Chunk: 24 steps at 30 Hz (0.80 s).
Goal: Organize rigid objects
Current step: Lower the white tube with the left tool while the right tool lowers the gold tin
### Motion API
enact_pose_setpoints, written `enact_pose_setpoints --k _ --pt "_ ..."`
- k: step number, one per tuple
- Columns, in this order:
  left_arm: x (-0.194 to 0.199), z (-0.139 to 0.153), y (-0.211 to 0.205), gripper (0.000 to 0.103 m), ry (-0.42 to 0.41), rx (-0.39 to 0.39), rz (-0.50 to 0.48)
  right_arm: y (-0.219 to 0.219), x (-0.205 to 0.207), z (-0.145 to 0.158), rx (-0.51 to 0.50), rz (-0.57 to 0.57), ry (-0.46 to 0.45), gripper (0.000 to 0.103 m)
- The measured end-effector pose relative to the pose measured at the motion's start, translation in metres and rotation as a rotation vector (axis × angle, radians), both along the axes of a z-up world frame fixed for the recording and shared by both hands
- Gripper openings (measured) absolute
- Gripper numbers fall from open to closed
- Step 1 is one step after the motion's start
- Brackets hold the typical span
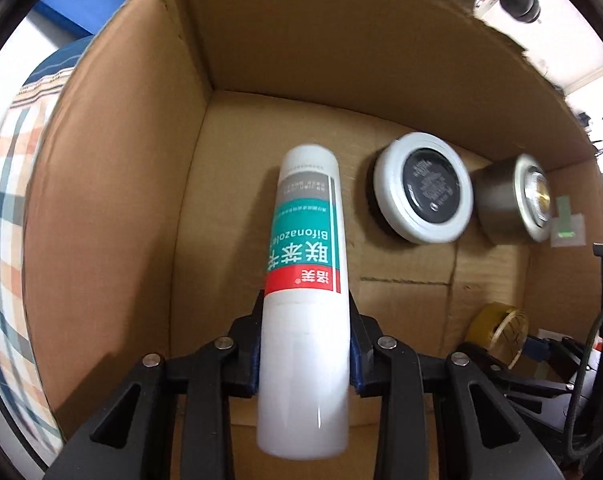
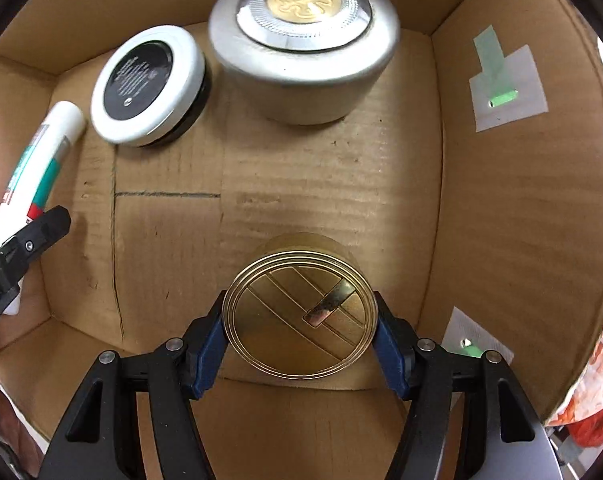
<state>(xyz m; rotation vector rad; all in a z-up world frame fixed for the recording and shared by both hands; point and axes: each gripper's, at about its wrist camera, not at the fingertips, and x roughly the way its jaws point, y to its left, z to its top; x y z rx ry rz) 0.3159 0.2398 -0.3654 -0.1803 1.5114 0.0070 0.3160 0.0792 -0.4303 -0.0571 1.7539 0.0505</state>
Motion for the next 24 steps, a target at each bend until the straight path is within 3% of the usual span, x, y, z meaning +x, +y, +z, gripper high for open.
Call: enact_pose_setpoints --k 9,19,24 --pt "0.030 -0.013 -0.011 0.029 0.041 0.074 -0.063 -0.008 0.029 -0.006 -0.024 -0.082 -0.015 0.068" --pt "0.028 -0.007 -0.026 0.029 0.042 0.081 -0.076 -0.017 0.044 -0.005 -0.042 -0.128 -0.035 0.067" --pt "0.022 0.005 -0.017 0.035 0.032 0.100 -0.053 -0.018 0.043 -0.001 -0.027 -0.121 -0.017 0.069"
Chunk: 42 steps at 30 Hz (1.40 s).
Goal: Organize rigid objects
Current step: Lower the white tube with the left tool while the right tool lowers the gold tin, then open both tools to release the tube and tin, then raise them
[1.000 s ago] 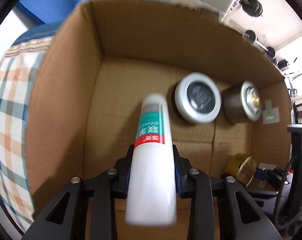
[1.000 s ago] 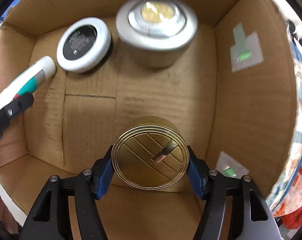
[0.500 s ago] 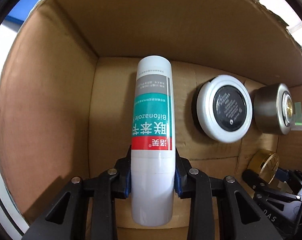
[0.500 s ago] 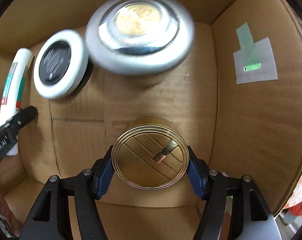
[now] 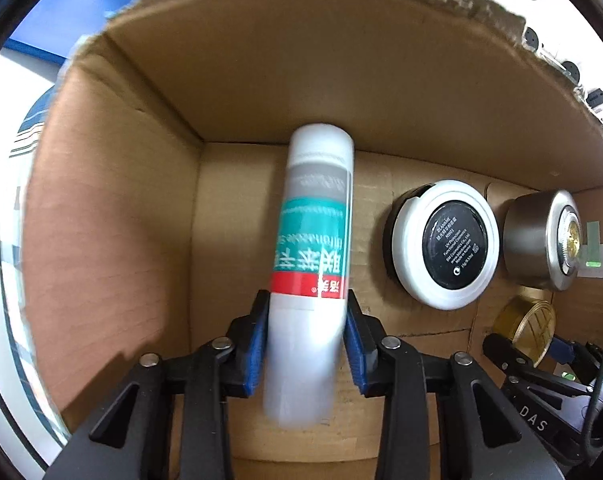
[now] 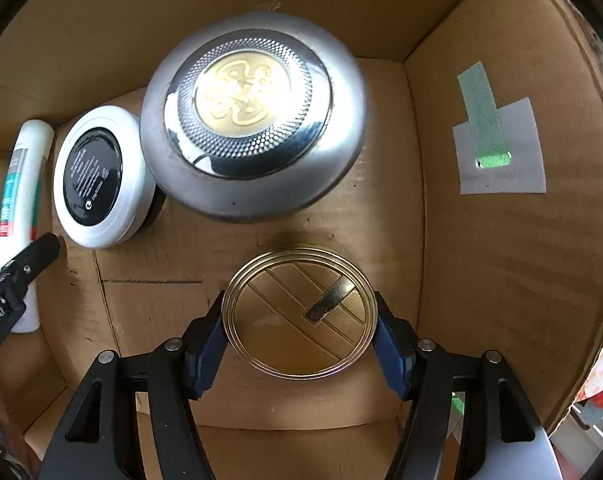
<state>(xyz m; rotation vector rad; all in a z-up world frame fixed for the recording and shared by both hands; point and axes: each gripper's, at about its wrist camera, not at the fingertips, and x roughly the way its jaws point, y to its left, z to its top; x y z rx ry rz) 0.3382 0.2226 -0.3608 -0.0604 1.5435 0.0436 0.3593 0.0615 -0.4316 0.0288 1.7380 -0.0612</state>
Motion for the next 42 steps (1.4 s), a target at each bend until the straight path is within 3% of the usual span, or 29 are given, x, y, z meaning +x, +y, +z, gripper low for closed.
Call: enact_pose_setpoints --k 4,7,9,11,12,14,30,37,42 --pt "-0.009 0.016 0.003 0.040 -0.009 -0.010 0.010 -0.008 -0.010 0.006 0.035 0.011 0.007 0.074" --pt "-0.019 0.031 0.002 0.044 -0.023 -0.018 0.011 0.000 -0.017 0.019 0.054 0.035 -0.011 0.082" --pt "-0.029 0.042 0.003 0.067 -0.039 -0.039 0.026 0.002 -0.021 0.027 0.062 0.047 -0.018 0.089" --pt "-0.042 0.053 0.002 0.083 -0.060 -0.059 0.033 0.004 -0.027 0.039 0.075 0.066 -0.032 0.093" --pt "-0.049 0.057 0.001 0.084 -0.067 -0.061 0.030 0.005 -0.030 0.044 0.079 0.071 -0.036 0.097" --pt "-0.060 0.065 0.000 0.084 -0.078 -0.046 0.016 0.007 -0.039 0.059 0.077 0.084 -0.058 0.103" --pt "-0.097 0.154 -0.009 0.084 -0.267 0.007 0.015 -0.015 -0.094 0.165 0.157 0.126 -0.216 0.103" --pt "-0.132 0.183 -0.025 0.084 -0.336 0.085 -0.004 -0.022 -0.127 0.201 0.157 0.152 -0.317 0.103" --pt "-0.148 0.194 -0.035 0.084 -0.366 0.094 0.001 -0.030 -0.143 0.212 0.161 0.152 -0.360 0.103"
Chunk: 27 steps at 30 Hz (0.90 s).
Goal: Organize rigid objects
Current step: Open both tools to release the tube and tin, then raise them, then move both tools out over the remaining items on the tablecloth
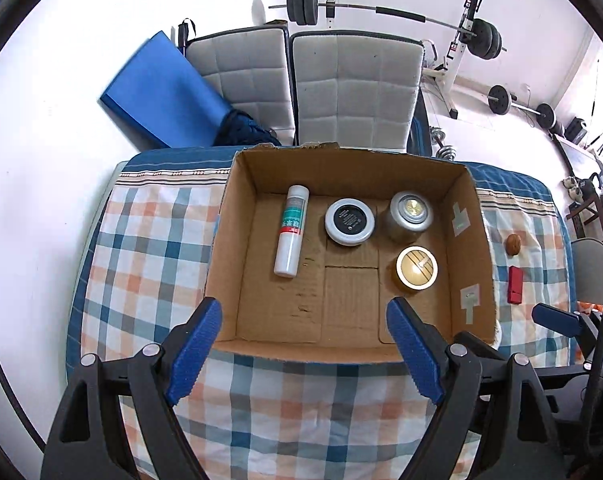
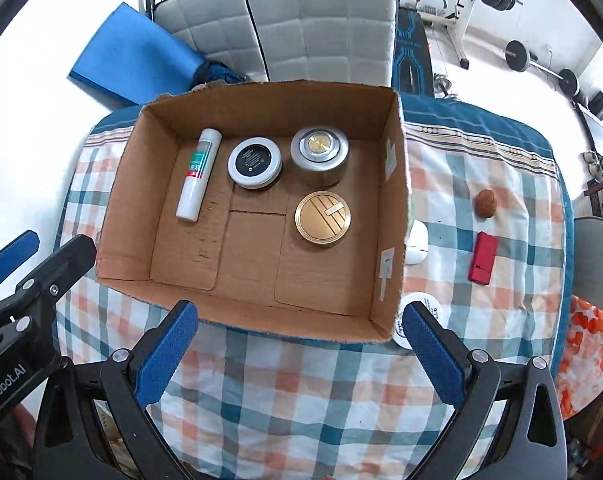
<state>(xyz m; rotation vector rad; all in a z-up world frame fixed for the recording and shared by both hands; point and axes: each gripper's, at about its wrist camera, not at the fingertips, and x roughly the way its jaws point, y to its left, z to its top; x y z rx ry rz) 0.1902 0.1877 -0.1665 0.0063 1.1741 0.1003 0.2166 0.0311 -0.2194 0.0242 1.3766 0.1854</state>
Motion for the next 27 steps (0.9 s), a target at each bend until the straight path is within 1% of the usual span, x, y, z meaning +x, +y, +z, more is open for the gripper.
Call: enact_pose_setpoints --k 6,9,12,15,18,22,24,26,27 --pt "-0.002 0.006 -0.016 0.084 -0.012 -0.006 -0.003 -0.015 -0.011 0.008 0.031 0.005 -0.002 0.103" --pt "-0.002 0.010 -0.030 0.084 -0.014 -0.002 -0.014 -0.034 -0.013 0.010 0.047 -0.014 -0.007 0.103" --pt "0.002 0.012 -0.052 0.084 -0.023 0.005 -0.037 -0.072 -0.015 0.008 0.052 -0.069 0.001 0.103" --pt "0.009 0.008 -0.088 0.084 -0.030 0.058 -0.083 -0.117 -0.015 0.001 0.033 -0.136 0.012 0.103" --pt "0.015 -0.010 -0.130 0.084 -0.012 0.115 -0.152 -0.170 -0.012 -0.019 0.005 -0.226 0.050 0.103" --pt "0.022 -0.045 -0.186 0.084 0.065 0.143 -0.267 -0.237 -0.010 -0.051 0.005 -0.319 0.119 0.103" --pt "0.024 -0.060 -0.217 0.084 0.090 0.182 -0.350 -0.266 -0.014 -0.064 -0.005 -0.348 0.140 0.103" --pt "0.025 -0.075 -0.252 0.084 0.132 0.241 -0.468 -0.290 -0.018 -0.079 -0.023 -0.371 0.169 0.103" --pt "0.026 -0.079 -0.261 0.084 0.140 0.260 -0.499 -0.298 -0.020 -0.085 -0.028 -0.378 0.182 0.103"
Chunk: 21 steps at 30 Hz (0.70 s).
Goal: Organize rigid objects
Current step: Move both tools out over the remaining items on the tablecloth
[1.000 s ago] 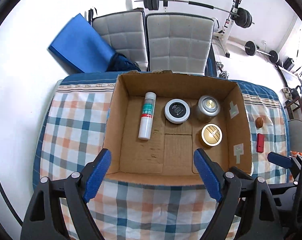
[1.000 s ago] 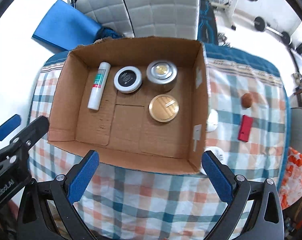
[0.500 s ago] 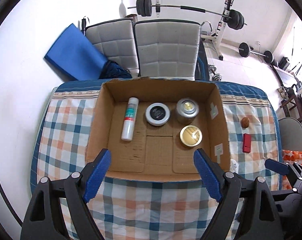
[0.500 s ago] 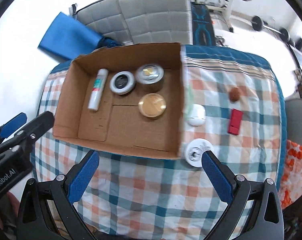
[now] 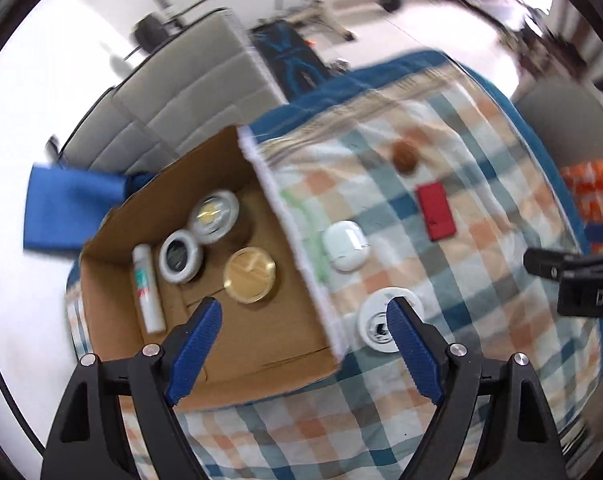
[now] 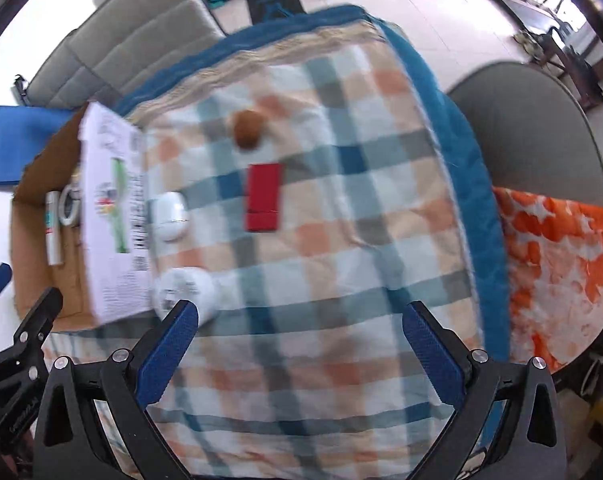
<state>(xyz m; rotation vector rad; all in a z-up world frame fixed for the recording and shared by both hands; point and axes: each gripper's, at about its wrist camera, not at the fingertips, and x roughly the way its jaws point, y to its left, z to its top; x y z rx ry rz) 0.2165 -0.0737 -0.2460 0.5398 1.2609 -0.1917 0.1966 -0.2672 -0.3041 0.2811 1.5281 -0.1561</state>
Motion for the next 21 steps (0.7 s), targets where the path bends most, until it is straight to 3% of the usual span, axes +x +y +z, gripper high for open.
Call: enact_pose_setpoints --k 4,11,15,17,18,21 --pt "0.005 -0.037 -0.046 0.084 0.067 0.108 -0.163 -0.033 -0.007 -0.032 -0.037 -0.016 0.058 0.103" --pt "-0.010 -0.114 -0.084 0.084 0.221 0.329 -0.386 -0.061 -0.025 -0.067 -0.054 -0.013 0.119 0.103" --pt "-0.017 -0.152 -0.090 0.084 0.364 0.381 -0.425 -0.071 -0.034 -0.081 -0.044 -0.016 0.147 0.103" --pt "-0.017 -0.162 -0.090 0.083 0.390 0.400 -0.424 -0.073 -0.036 -0.086 -0.042 -0.014 0.157 0.103" --pt "-0.017 -0.166 -0.090 0.077 0.399 0.403 -0.426 -0.074 -0.036 -0.088 -0.040 -0.014 0.159 0.103" --pt "-0.012 -0.172 -0.086 0.071 0.421 0.408 -0.404 -0.076 -0.037 -0.092 -0.038 -0.012 0.160 0.103"
